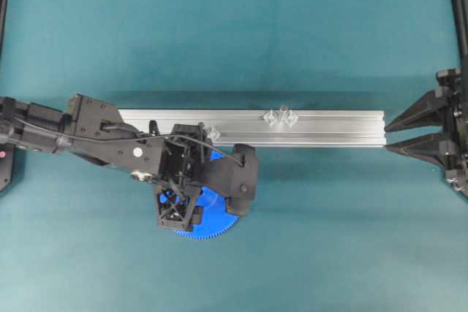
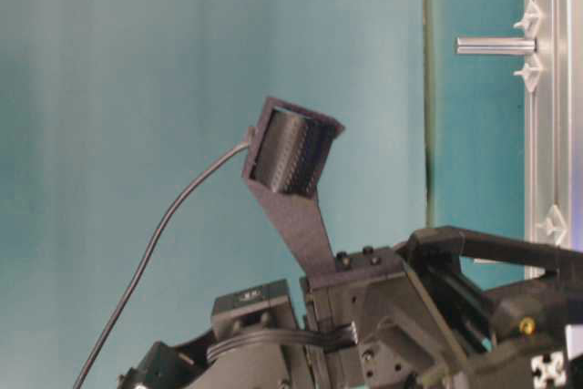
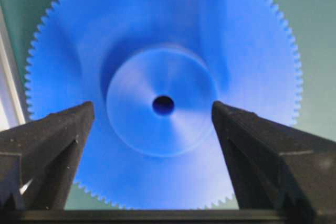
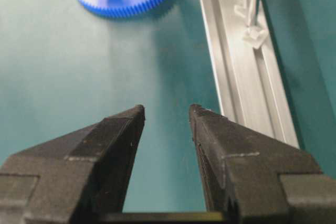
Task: Insert the large gear onto the shaft.
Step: 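Lower the left gripper over the blue gear hub, fingers straddling it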
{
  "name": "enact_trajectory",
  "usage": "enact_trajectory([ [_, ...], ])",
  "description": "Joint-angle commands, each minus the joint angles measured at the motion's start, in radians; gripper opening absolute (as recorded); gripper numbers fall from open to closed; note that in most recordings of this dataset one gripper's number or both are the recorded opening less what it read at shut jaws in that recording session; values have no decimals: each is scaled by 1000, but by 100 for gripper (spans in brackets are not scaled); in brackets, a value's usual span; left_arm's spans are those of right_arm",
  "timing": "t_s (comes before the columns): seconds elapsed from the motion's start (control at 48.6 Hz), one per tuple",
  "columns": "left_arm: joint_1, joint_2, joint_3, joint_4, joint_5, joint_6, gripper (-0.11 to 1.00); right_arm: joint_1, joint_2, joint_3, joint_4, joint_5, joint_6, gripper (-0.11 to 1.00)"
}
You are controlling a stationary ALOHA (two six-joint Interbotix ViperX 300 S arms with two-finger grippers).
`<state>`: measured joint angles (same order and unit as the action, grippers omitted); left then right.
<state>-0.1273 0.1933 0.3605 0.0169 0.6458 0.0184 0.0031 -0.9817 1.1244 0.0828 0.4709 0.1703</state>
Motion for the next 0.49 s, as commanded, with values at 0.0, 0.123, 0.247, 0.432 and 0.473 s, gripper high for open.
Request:
enact_trajectory([
  [0.0, -3, -9, -21, 2, -6, -3, 95, 2, -3, -11, -2, -3, 12, 51],
  [0.123, -3, -2, -28, 3, -6, -6, 95, 2, -9, -9, 0, -3, 12, 51],
  [0.247, -5, 12, -31, 2, -6, -11, 95, 2, -15, -9, 0, -6, 14, 51],
  [0.432, -3, 31, -32, 2, -6, -37, 95, 2, -15, -6, 0, -9, 14, 51],
  [0.473, -3, 32, -32, 3, -6, -40, 95, 2, -15, -5, 0, -9, 14, 51],
])
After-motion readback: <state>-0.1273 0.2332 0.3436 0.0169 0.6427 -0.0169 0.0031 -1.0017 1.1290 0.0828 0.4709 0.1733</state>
